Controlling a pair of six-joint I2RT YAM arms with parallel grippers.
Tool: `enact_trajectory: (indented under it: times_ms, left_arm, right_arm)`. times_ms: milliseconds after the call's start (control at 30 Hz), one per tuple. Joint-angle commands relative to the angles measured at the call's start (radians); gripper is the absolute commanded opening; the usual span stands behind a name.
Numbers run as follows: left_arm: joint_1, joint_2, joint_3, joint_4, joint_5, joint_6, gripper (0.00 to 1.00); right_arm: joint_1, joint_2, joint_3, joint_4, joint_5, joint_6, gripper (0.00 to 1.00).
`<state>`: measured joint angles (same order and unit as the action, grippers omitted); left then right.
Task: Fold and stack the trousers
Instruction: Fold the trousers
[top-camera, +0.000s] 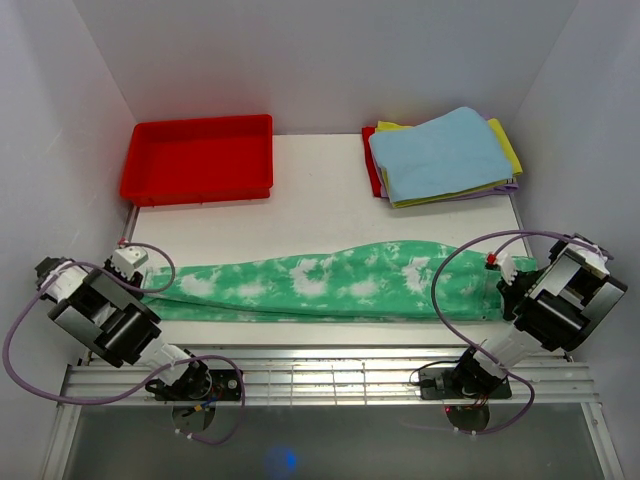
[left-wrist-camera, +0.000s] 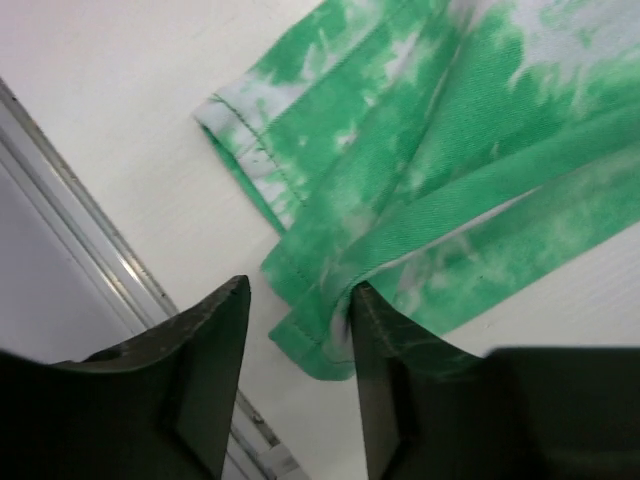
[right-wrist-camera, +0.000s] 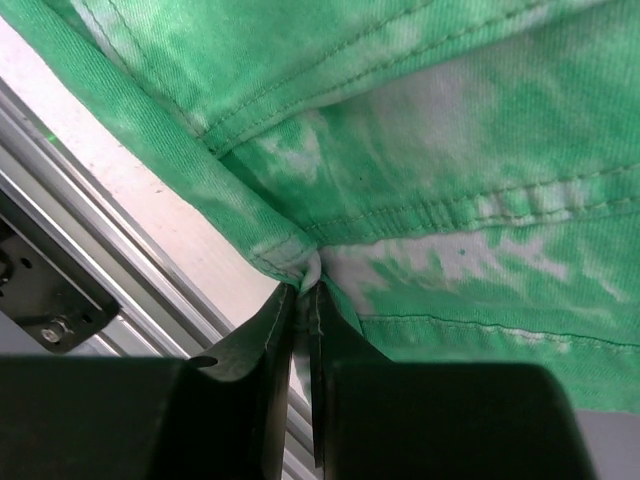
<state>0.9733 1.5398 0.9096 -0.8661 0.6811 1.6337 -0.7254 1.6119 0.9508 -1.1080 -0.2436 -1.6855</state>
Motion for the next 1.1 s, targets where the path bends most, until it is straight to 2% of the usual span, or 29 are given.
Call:
enact_trajectory:
  times_ms: [0, 67, 100, 233, 300, 333, 433, 567, 633, 900, 1067]
  left_arm:
    - [0.007, -0.044, 0.127, -0.204, 0.040, 0.034, 0.57]
    - [0.007, -0.043, 0.210, -0.256, 0.057, 0.014, 0.65]
    - [0.005, -0.041, 0.239, -0.276, 0.063, -0.003, 0.66]
    - [0.007, -0.027, 0.353, -0.364, 0.094, -0.099, 0.66]
    - [0.007, -0.024, 0.371, -0.387, 0.092, -0.100, 0.66]
    - [0.007, -0.021, 0.374, -0.411, 0.089, -0.101, 0.66]
    - [0.007, -0.001, 0.364, -0.419, 0.072, -0.098, 0.66]
    - [0.005, -0.006, 0.312, -0.329, 0.094, -0.187, 0.65]
    - [-0.005, -0.013, 0.269, -0.233, 0.063, -0.315, 0.65]
    - [-0.024, 0.048, 0.180, -0.088, -0.100, -0.687, 0.66]
    - [-0.028, 0.112, 0.176, -0.086, -0.153, -0.787, 0.66]
  right_arm:
    - [-0.008, 0.000, 0.042, 0.114, 0.052, -0.017, 0.08]
    - [-0.008, -0.006, 0.046, 0.100, 0.053, -0.019, 0.08]
    - [-0.008, -0.006, 0.058, 0.093, 0.052, -0.019, 0.09]
    - [-0.006, 0.005, 0.126, 0.039, 0.040, -0.002, 0.45]
    - [-0.006, 0.019, 0.167, 0.005, 0.021, 0.017, 0.52]
    - [-0.006, 0.022, 0.215, -0.031, 0.014, 0.024, 0.67]
    - [-0.005, 0.037, 0.308, -0.108, -0.020, 0.044, 0.78]
    - [0.004, 0.055, 0.423, -0.200, -0.097, 0.090, 0.80]
    - [0.030, 0.048, 0.437, -0.201, -0.121, 0.139, 0.80]
    - [0.158, -0.003, 0.385, -0.156, -0.151, 0.268, 0.78]
    - [0.190, -0.001, 0.350, -0.127, -0.138, 0.319, 0.78]
